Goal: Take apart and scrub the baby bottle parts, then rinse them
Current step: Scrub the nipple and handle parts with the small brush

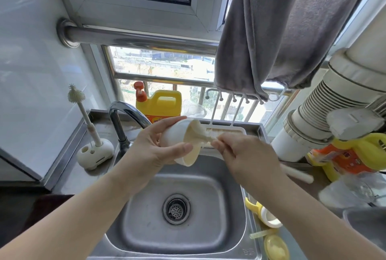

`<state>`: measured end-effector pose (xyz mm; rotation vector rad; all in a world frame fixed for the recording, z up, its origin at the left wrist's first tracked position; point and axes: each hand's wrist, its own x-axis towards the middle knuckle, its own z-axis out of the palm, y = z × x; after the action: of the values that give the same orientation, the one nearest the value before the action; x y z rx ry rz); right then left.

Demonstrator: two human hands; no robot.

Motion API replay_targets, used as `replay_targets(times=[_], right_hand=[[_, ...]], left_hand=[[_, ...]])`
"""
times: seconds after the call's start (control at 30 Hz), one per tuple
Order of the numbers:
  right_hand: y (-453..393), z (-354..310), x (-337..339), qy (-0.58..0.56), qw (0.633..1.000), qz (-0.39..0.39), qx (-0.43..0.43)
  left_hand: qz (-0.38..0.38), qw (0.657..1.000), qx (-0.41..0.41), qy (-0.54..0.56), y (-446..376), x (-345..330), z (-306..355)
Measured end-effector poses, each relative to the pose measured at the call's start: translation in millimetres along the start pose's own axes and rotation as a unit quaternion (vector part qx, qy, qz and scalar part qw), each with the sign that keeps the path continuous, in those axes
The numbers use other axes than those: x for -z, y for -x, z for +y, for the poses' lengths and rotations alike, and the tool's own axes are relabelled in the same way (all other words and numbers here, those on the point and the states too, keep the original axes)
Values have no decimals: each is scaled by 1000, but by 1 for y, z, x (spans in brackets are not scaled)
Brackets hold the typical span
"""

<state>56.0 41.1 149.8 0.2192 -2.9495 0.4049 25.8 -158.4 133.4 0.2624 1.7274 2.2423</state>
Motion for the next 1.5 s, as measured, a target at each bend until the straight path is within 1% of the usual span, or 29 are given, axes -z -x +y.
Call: replay_targets(times=[0.03, 0.1, 0.17, 0.2, 0.23, 0.3, 0.33, 0.37, 0.43, 0.5, 0.6, 0.67, 0.7, 0.8, 0.9, 0.97, 1.03, 1.07, 1.1, 1.13, 1.17, 1.2, 1.23, 1.27, 1.3, 1.37, 1.4, 1.47, 1.5], right_hand=[[2, -1, -4, -66, 996, -60, -30], [5, -5, -9, -164, 967, -186, -51], [6, -8, -8, -255, 924, -279, -60], [5, -8, -6, -299, 900, -307, -76], [5, -8, -3, -343, 876, -324, -97], [4, -8, 0, -429, 831, -328, -136], [4, -9, 2, -460, 816, -319, -143], [4, -10, 1, -475, 812, -309, -142], [2, -9, -1, -444, 836, -296, -128], [0, -8, 1, -395, 863, -292, -116], [-1, -2, 5, -355, 887, -282, -91], [-1, 1, 7, -344, 893, -280, -75], [-1, 2, 8, -342, 894, -279, -70], [0, 3, 10, -331, 898, -285, -50], [4, -1, 13, -287, 913, -288, -34], [7, -2, 16, -230, 934, -272, -37], [10, -3, 19, -104, 971, -216, -22], [12, -2, 18, -13, 987, -159, -10], [12, -1, 15, 73, 993, -87, 9], [13, 1, 10, 123, 992, -31, 23], [13, -2, 8, 144, 989, 9, 30], [12, -4, 5, 149, 988, 20, 28], [13, -6, 2, 109, 994, -9, 18], [14, -6, 0, 33, 997, -64, -1], [13, -5, -1, -54, 989, -134, -16], [12, -9, 2, -204, 948, -237, -50], [11, -11, 3, -273, 919, -277, -70], [11, -14, 7, -400, 844, -338, -116], [11, -15, 8, -426, 826, -349, -123]], left_hand=[[4, 1000, -3, 0, 1, 0, 0], [14, 1000, -8, -7, 3, 2, -2], [8, 1000, -8, -18, 6, 5, -5], [-2, 1000, -4, -22, 7, 6, -7], [-13, 1000, 2, -22, 7, 7, -9], [-37, 999, 19, -9, 9, 8, -11], [-49, 998, 26, -14, 9, 8, -11], [-58, 997, 30, -34, 9, 9, -11], [-68, 993, 32, -95, 9, 9, -8], [-83, 990, 33, -107, 9, 8, -1], [-97, 991, 91, -5, 8, 6, 8], [-101, 984, 135, 62, 6, 3, 15], [-103, 981, 150, 72, 6, 2, 18], [-124, 975, 181, 26, 2, 4, 22], [-163, 961, 218, -39, 1, 5, 23], [-135, 966, 207, -76, 1, 2, 19], [-78, 977, 175, -96, 1, -2, 14], [-56, 980, 164, -97, 1, -2, 12], [-42, 982, 159, -91, 1, -2, 10], [-34, 984, 154, -83, 1, -2, 9], [-30, 986, 147, -75, 1, -2, 9], [-25, 988, 136, -70, 2, -1, 8], [-19, 990, 123, -63, 2, -1, 7], [-10, 993, 108, -52, 4, -1, 6], [-3, 995, 90, -40, 5, 0, 4], [5, 998, 56, -25, 7, 2, 1], [3, 999, 37, -20, 8, 3, 0], [-10, 1000, 2, -11, 9, 4, 1], [-16, 1000, -9, -9, 8, 5, 2]])
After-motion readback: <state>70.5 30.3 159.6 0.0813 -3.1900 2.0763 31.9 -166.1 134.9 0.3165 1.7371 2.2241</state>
